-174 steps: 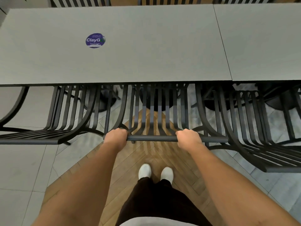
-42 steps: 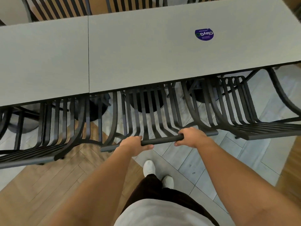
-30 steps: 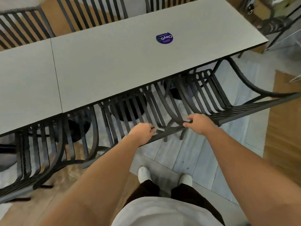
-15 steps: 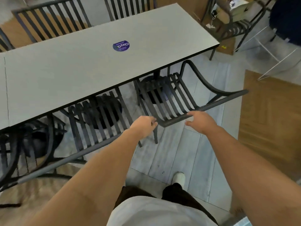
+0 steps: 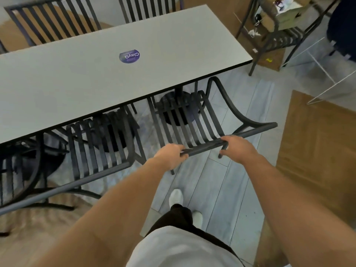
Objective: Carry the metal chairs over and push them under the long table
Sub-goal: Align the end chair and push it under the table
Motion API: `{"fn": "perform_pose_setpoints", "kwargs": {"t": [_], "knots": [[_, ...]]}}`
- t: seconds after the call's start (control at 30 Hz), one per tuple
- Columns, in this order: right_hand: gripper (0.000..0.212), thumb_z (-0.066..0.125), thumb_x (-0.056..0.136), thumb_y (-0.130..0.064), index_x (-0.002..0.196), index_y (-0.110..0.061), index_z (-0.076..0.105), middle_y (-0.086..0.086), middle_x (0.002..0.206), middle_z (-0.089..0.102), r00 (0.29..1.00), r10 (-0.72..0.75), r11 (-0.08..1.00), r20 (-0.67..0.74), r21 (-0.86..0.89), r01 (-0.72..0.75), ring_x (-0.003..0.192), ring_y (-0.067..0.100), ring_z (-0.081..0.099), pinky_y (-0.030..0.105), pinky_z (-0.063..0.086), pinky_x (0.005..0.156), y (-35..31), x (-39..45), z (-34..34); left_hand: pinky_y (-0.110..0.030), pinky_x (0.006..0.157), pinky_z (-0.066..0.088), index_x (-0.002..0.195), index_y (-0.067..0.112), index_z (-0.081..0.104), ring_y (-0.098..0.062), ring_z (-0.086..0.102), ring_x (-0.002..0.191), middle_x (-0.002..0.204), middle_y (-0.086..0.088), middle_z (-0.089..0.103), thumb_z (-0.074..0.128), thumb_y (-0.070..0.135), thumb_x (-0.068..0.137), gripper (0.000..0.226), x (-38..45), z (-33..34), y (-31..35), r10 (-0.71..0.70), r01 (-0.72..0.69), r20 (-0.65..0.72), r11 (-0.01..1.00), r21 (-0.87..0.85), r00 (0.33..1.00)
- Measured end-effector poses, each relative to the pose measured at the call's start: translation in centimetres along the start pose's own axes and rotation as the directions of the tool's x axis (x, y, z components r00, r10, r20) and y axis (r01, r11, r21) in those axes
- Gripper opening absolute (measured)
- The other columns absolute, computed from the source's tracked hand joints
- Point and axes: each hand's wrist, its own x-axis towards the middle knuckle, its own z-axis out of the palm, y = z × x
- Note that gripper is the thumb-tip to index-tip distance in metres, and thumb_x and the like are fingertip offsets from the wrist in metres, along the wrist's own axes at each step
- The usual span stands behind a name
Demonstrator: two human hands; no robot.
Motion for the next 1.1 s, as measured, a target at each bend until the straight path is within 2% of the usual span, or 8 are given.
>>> {"fn": "perform_pose_setpoints", "kwargs": {"t": [0.1,0.23,0.37,0.53,0.7,0.8,0.97,1.1], "knots": [[0.066,0.072,0.091,-0.037,0.150,-0.025,0.045,0.004,0.145,0.053,0.999,-0.027,0.999,0.018,-0.043,0.028,0.132,0.027,0.050,0.043,0.046,0.103,0.5,1.7,-0.4,-0.036,0.085,0.056,0.148,0.026,0.049,-0.024,0.065,0.102,0.122,-0.001,0.062,0.054,0.053,0.101,0.055,1.5,-0.1,0.0,-0.012,0.015,0.070,0.999,-0.042,0.997],[0.064,0.072,0.091,-0.036,0.149,-0.024,0.046,0.003,0.141,0.055,0.997,-0.042,0.994,0.067,-0.094,0.048,0.128,0.026,0.053,0.042,0.049,0.101,1.8,4.2,-0.9,-0.035,0.087,0.055,0.148,0.027,0.049,-0.019,0.063,0.100,0.118,0.001,0.064,0.064,0.056,0.093,0.063,3.4,1.0,-0.2,-0.024,0.032,0.131,0.998,-0.062,0.991],[0.059,0.072,0.092,-0.035,0.146,-0.023,0.050,0.005,0.137,0.058,0.991,-0.060,0.986,0.116,-0.145,0.077,0.125,0.028,0.056,0.042,0.049,0.101,3.4,6.6,-0.8,-0.030,0.076,0.049,0.136,0.024,0.058,-0.016,0.060,0.089,0.097,0.006,0.060,0.066,0.050,0.092,0.051,4.8,2.8,0.0,-0.057,0.065,0.132,0.996,-0.063,0.990],[0.043,0.071,0.091,-0.038,0.130,-0.025,0.060,0.003,0.122,0.066,0.971,-0.136,0.949,0.196,-0.255,0.184,0.115,0.027,0.060,0.040,0.052,0.092,5.7,9.7,-0.7,-0.038,0.087,0.054,0.138,0.025,0.055,-0.021,0.062,0.097,0.112,-0.002,0.064,0.064,0.044,0.096,0.046,6.3,4.3,1.7,-0.180,0.185,0.089,0.981,-0.054,0.980],[0.031,0.066,0.093,-0.037,0.122,-0.024,0.062,0.003,0.108,0.065,0.932,-0.192,0.864,0.308,-0.397,0.309,0.102,0.025,0.062,0.042,0.054,0.088,8.2,12.2,-2.0,-0.041,0.082,0.057,0.124,0.026,0.062,-0.025,0.063,0.093,0.100,-0.001,0.063,0.058,0.034,0.100,0.026,7.3,5.4,4.3,-0.391,0.390,0.024,0.921,0.013,0.920],[0.022,0.059,0.097,-0.034,0.116,-0.022,0.063,0.001,0.098,0.061,0.904,-0.267,0.809,0.333,-0.432,0.398,0.095,0.023,0.061,0.037,0.051,0.080,10.0,13.1,-2.5,-0.042,0.084,0.055,0.129,0.028,0.060,-0.029,0.063,0.102,0.108,-0.005,0.064,0.051,0.021,0.102,0.029,7.8,5.8,5.6,-0.461,0.461,-0.012,0.884,0.081,0.887],[0.020,0.054,0.098,-0.029,0.114,-0.023,0.064,0.002,0.099,0.061,0.884,-0.344,0.751,0.318,-0.472,0.462,0.099,0.026,0.063,0.037,0.047,0.079,11.8,13.1,-2.9,-0.039,0.083,0.056,0.134,0.033,0.060,-0.026,0.065,0.098,0.109,-0.004,0.065,0.046,0.014,0.103,0.038,8.2,6.9,7.1,-0.464,0.460,0.012,0.881,0.106,0.886],[0.022,0.053,0.099,-0.028,0.117,-0.023,0.065,0.001,0.099,0.062,0.878,-0.364,0.725,0.310,-0.497,0.476,0.100,0.025,0.062,0.036,0.046,0.079,14.1,12.7,-3.1,-0.038,0.091,0.056,0.139,0.035,0.057,-0.023,0.064,0.100,0.115,-0.003,0.065,0.047,0.013,0.103,0.043,8.5,8.1,8.8,-0.447,0.442,0.032,0.891,0.103,0.894]]}}
